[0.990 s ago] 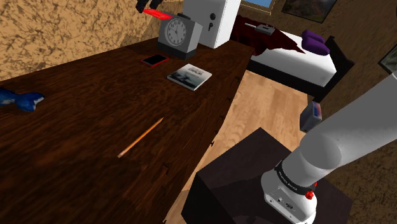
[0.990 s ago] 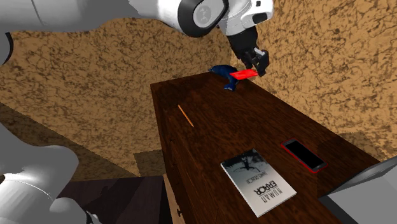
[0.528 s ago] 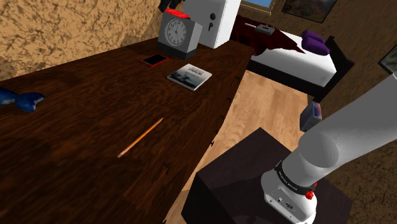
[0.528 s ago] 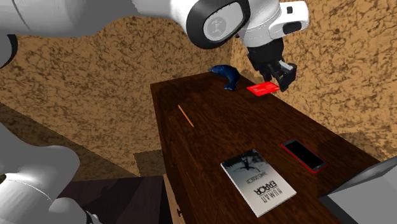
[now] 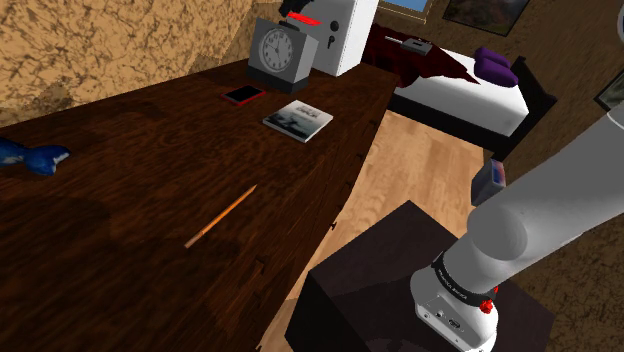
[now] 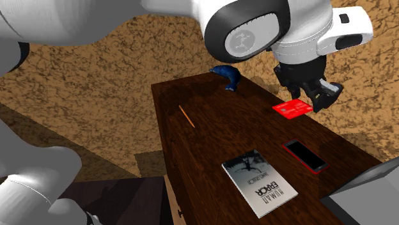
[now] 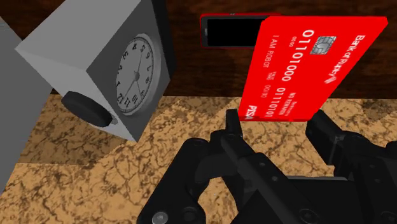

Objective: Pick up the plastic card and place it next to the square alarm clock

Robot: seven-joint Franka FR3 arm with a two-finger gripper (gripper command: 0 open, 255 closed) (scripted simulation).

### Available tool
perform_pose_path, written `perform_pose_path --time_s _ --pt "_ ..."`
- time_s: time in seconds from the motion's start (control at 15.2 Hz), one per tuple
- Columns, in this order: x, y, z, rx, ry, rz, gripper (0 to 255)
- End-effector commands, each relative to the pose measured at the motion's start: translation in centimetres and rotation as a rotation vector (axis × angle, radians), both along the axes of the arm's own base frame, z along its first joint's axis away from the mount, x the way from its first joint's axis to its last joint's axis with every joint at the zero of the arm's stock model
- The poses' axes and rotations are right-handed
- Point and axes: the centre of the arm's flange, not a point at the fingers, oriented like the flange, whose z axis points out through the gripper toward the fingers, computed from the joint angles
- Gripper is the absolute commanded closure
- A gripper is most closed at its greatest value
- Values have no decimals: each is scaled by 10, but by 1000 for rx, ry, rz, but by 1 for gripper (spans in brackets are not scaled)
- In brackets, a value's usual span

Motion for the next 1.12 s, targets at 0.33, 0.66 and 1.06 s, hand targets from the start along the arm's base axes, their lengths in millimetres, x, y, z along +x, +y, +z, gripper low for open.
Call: perform_pose_path --time_s 0.33,0.66,1.06 --pt "27 -90 2 -1 0 2 255" --pt "46 -153 2 -1 0 2 255" --pt "58 -192 -13 -1 0 2 255"
